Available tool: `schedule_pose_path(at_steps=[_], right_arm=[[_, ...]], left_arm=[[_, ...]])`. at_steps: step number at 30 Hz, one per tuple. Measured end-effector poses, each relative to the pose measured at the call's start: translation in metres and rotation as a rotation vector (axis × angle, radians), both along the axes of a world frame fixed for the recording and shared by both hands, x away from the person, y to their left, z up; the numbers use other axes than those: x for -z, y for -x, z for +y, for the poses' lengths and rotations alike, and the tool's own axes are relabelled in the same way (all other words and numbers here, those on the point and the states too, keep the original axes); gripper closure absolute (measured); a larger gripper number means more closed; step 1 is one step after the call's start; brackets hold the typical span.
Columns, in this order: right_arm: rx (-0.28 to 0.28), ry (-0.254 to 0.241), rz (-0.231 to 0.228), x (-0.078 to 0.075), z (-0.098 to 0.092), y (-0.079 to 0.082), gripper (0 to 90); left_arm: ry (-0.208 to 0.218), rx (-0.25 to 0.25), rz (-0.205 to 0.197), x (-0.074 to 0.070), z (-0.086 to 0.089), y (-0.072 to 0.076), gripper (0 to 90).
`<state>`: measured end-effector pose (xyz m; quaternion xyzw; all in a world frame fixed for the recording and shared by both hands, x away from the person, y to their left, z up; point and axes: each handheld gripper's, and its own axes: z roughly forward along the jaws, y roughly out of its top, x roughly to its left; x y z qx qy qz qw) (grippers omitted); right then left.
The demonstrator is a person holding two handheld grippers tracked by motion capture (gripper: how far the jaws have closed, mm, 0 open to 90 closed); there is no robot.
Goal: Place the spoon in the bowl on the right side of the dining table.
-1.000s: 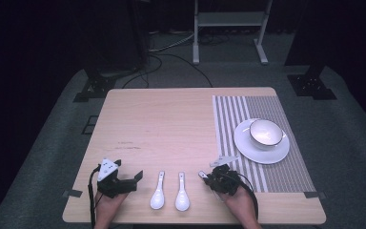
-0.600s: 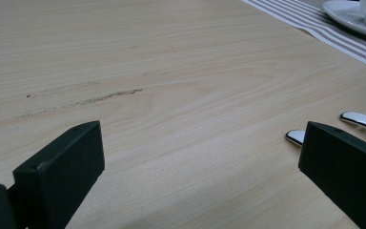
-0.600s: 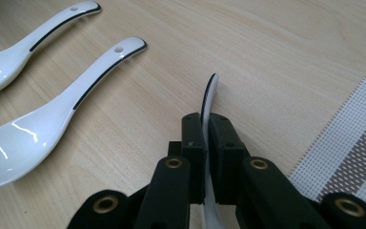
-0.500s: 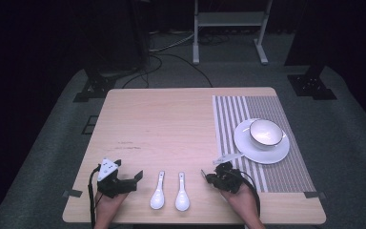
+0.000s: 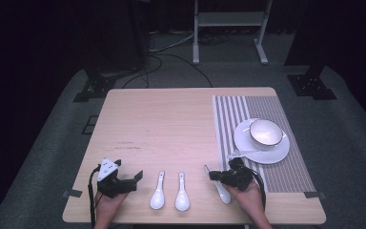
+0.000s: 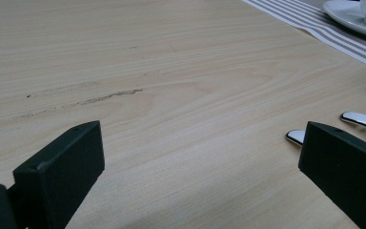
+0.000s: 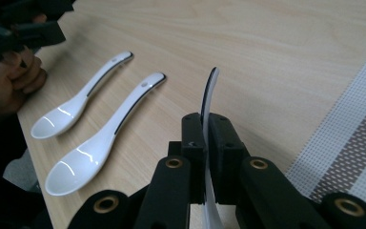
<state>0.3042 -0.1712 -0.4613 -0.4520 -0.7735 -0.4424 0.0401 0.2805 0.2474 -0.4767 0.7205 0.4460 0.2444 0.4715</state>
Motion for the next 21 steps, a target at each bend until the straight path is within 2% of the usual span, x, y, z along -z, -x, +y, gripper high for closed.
schedule_pose_path(at_steps=[2,3,4,6,7,8,11,12,17,18,19,20,21], right_arm=[[0.008,-0.044,0.000,-0.002,-0.005,-0.001,85.9],[0.008,-0.044,0.000,-0.002,-0.005,-0.001,85.9],[0.020,-0.083,-0.002,-0.006,-0.011,-0.001,85.8],[0.035,-0.117,-0.009,-0.010,-0.018,-0.002,85.8],[0.035,-0.117,-0.009,-0.010,-0.018,-0.002,85.8],[0.053,-0.142,-0.017,-0.015,-0.026,-0.003,85.8],[0.073,-0.163,-0.027,-0.019,-0.034,-0.004,85.8],[0.092,-0.184,-0.036,-0.024,-0.042,-0.005,85.8],[0.126,-0.215,-0.052,-0.031,-0.056,-0.007,85.9],[0.146,-0.243,-0.065,-0.034,-0.063,-0.008,85.9],[0.146,-0.243,-0.065,-0.034,-0.063,-0.008,85.9],[0.164,-0.280,-0.070,-0.036,-0.071,-0.010,85.9],[0.164,-0.280,-0.070,-0.036,-0.071,-0.010,85.9]], left_arm=[[0.000,0.000,0.000,0.000,0.000,0.000,0.1],[0.000,0.000,0.000,0.000,0.000,0.000,0.1],[0.000,0.000,0.000,0.000,0.000,0.000,0.1],[0.000,0.000,0.000,0.000,0.000,0.000,0.1],[0.000,0.000,0.000,0.000,0.000,0.000,0.1],[-0.001,0.000,0.000,0.000,0.000,0.000,0.1],[0.000,0.000,0.000,0.000,0.000,0.000,0.1],[-0.002,0.000,-0.001,0.000,0.000,0.000,0.1],[-0.002,0.000,0.000,0.000,0.000,0.000,0.1],[-0.002,0.000,0.000,0.000,0.000,0.000,0.1],[-0.002,0.000,0.000,0.000,0.000,0.000,0.1],[-0.001,-0.001,0.000,0.000,0.000,0.000,0.1],[-0.002,-0.001,0.000,0.000,0.000,0.000,0.1]])
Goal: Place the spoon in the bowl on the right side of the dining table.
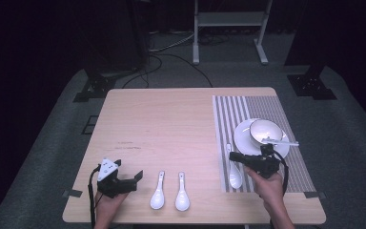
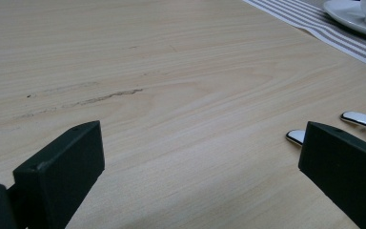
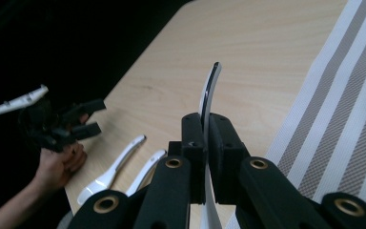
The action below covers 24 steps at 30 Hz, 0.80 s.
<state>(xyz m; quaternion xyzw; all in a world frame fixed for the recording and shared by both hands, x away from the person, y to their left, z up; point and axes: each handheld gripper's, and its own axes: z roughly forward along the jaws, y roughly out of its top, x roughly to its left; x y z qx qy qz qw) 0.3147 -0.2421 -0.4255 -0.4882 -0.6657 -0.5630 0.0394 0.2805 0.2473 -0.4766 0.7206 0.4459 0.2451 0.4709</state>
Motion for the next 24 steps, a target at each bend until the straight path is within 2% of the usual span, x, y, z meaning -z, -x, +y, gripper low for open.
schedule_pose_path(at_steps=[1,2,5,8,9,10,11,13,18,24], right_arm=[[0.020,-0.029,-0.004,-0.002,-0.007,-0.002,85.9],[0.020,-0.029,-0.004,-0.002,-0.007,-0.002,85.9],[0.058,-0.075,-0.013,-0.006,-0.020,-0.005,85.9],[0.085,-0.089,-0.021,-0.007,-0.027,-0.007,85.9],[0.115,-0.102,-0.026,-0.009,-0.034,-0.010,85.9],[0.115,-0.102,-0.026,-0.009,-0.034,-0.010,85.9],[0.145,-0.109,-0.029,-0.011,-0.041,-0.012,85.9],[0.169,-0.113,-0.033,-0.012,-0.047,-0.015,85.9],[0.206,-0.122,-0.044,-0.015,-0.056,-0.020,85.9],[0.277,-0.142,-0.055,-0.021,-0.073,-0.033,86.0]], left_arm=[[0.000,0.001,0.000,0.000,0.000,0.000,0.1],[0.000,0.001,0.000,0.000,0.000,0.000,0.1],[0.001,0.000,0.000,0.000,0.000,0.000,0.1],[0.001,-0.001,0.000,0.000,0.000,0.000,0.1],[0.000,0.000,0.000,0.000,0.000,0.000,0.1],[0.000,0.000,0.000,0.000,0.000,0.000,0.1],[0.000,0.000,0.000,0.000,0.000,0.000,0.1],[0.000,0.000,0.000,0.000,0.000,0.000,0.1],[-0.001,0.000,0.000,0.000,0.000,0.000,0.1],[0.000,0.000,0.000,0.000,0.000,0.000,0.1]])
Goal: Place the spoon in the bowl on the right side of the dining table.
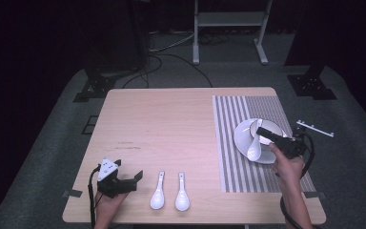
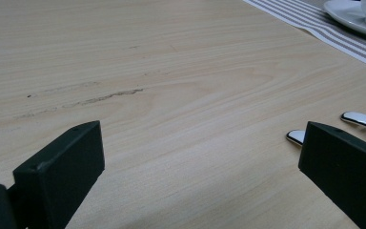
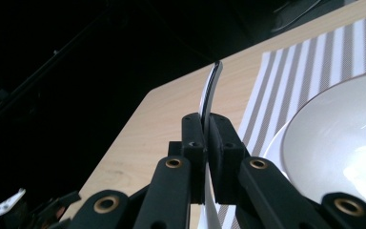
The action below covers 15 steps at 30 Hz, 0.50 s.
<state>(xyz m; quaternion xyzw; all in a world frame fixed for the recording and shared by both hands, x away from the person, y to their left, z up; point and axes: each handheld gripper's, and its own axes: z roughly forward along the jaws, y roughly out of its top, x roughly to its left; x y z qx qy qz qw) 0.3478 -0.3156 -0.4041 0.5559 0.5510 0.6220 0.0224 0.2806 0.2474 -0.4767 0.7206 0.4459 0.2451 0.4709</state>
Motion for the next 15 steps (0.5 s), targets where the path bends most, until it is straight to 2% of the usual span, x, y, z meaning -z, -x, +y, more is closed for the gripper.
schedule_pose_path(at_steps=[4,7,15], right_arm=[[0.031,-0.011,-0.005,-0.003,-0.008,-0.005,86.0],[0.076,-0.018,-0.012,-0.005,-0.019,-0.013,86.0],[0.147,-0.027,0.004,-0.007,-0.040,-0.029,86.0]], left_arm=[[0.000,0.000,0.000,0.000,0.000,0.000,0.1],[0.000,-0.001,0.000,0.000,0.000,0.000,0.1],[0.001,-0.001,0.000,0.000,0.000,0.000,0.1]])
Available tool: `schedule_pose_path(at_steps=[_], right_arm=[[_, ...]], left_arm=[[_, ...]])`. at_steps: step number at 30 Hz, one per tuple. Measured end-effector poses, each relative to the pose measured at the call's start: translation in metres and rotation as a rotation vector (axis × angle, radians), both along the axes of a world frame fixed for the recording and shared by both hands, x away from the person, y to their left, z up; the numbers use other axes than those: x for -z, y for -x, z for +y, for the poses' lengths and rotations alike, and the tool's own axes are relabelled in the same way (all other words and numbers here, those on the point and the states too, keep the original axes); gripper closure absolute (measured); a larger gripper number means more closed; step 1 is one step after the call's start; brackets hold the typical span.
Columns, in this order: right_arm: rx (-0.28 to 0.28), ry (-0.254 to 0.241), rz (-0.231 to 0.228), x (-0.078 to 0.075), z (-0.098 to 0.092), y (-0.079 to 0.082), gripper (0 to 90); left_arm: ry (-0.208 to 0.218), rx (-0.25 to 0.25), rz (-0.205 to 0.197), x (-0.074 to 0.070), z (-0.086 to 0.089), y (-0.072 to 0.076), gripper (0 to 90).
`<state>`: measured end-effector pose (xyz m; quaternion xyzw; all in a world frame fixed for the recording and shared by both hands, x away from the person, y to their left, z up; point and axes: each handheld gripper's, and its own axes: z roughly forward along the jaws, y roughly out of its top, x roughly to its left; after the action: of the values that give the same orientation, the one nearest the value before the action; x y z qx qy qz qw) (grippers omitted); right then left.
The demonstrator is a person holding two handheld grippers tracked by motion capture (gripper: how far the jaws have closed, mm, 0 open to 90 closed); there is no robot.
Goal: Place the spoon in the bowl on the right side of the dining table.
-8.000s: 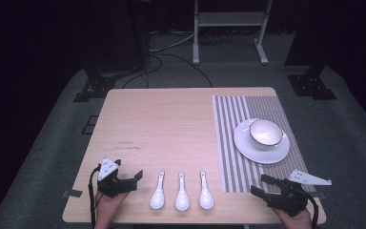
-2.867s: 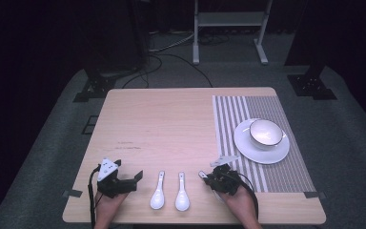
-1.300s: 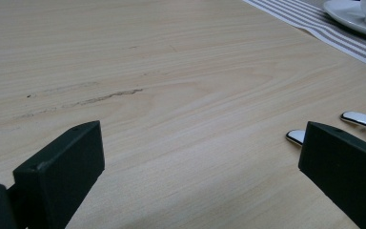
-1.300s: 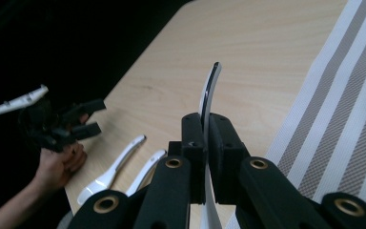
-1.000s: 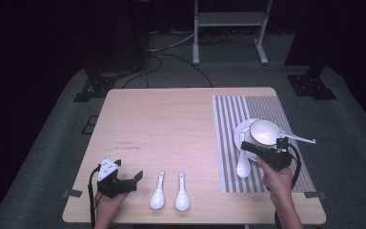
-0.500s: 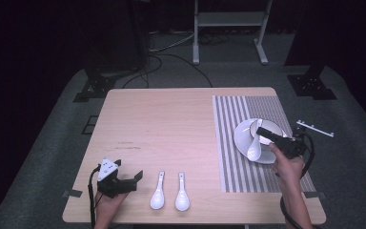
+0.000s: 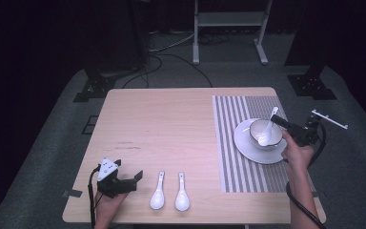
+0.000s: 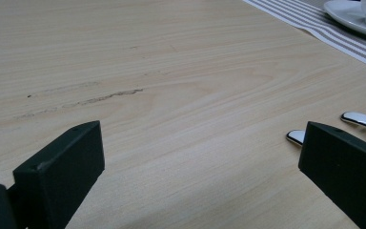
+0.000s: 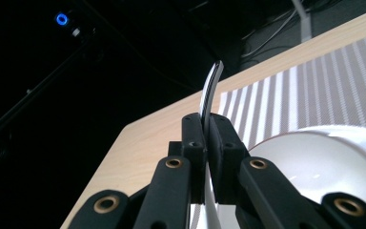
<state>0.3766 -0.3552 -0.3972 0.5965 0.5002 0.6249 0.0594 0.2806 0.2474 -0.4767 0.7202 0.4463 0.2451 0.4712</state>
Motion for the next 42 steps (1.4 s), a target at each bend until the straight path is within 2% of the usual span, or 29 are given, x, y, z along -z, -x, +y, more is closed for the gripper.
schedule_pose_path(at_steps=[3,4,7,8,9,10,20,29,42], right_arm=[[0.023,0.012,0.005,0.001,-0.004,-0.003,86.0],[0.047,0.008,0.015,0.001,-0.008,-0.006,86.0],[0.068,0.005,0.021,0.003,-0.012,-0.008,86.0],[0.098,-0.001,0.025,0.005,-0.017,-0.009,86.0],[0.098,-0.001,0.025,0.005,-0.017,-0.009,86.0],[0.122,-0.003,0.032,0.008,-0.021,-0.010,86.0],[0.189,0.005,0.059,0.022,-0.025,-0.015,86.0],[0.196,0.010,0.102,0.039,-0.019,-0.021,86.0],[0.189,0.037,0.112,0.041,-0.012,-0.025,86.0]], left_arm=[[0.000,-0.001,0.000,0.000,0.000,0.000,0.1],[0.003,-0.002,0.000,0.000,0.000,0.000,0.1],[0.003,-0.002,0.000,0.000,0.000,0.000,0.1],[0.004,-0.002,-0.001,0.000,0.000,0.000,0.1],[0.004,-0.002,-0.001,0.000,0.000,0.000,0.1],[0.002,-0.001,0.000,0.000,0.000,0.000,0.1],[0.001,0.000,0.000,0.000,0.000,0.000,0.1],[0.004,-0.001,-0.002,0.000,0.000,0.000,0.1],[0.003,-0.002,-0.003,0.000,0.000,0.000,0.1]])
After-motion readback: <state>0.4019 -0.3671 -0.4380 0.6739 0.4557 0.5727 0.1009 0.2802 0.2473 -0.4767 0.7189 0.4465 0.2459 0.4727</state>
